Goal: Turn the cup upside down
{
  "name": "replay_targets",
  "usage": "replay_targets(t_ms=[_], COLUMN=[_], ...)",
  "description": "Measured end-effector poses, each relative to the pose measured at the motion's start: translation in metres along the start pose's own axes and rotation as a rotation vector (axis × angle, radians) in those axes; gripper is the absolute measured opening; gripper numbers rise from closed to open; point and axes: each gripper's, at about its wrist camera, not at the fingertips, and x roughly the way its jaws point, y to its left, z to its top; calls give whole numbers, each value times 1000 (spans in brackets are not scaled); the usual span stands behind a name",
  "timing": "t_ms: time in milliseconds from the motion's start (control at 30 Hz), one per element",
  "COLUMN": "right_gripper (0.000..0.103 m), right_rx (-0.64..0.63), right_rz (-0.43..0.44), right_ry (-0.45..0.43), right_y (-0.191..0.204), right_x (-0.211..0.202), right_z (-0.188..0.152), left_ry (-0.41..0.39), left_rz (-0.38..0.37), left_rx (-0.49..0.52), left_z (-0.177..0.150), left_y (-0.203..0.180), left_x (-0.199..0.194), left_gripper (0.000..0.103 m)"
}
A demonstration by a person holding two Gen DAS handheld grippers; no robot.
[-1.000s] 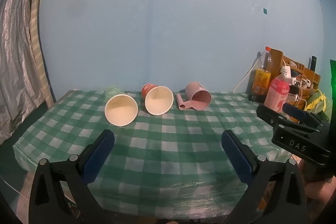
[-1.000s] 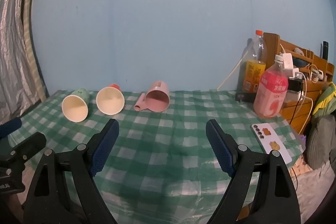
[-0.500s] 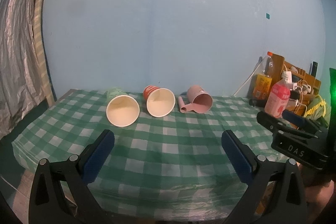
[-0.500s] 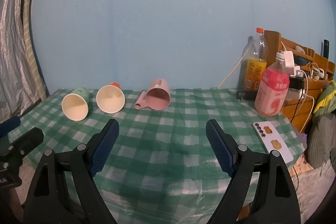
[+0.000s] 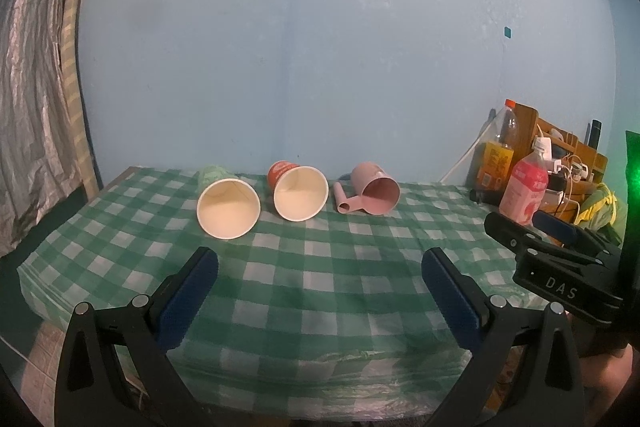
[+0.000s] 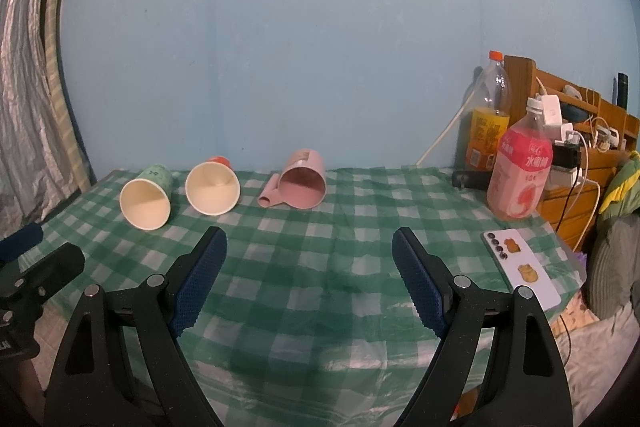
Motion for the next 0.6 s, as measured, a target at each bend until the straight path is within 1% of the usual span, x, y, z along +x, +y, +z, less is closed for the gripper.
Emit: replay_targets(t_ms=[600], right_gripper=[84], right_rx=[2], right_rz=[-1], right_ry=[4], right_y=[1], right_x=[1], right_z=[-1], left_ry=[6], left_rz=[-12], left_rx=[-13], left_z=[-3], left_y=[-1], left_x=[0], left_gripper=[103])
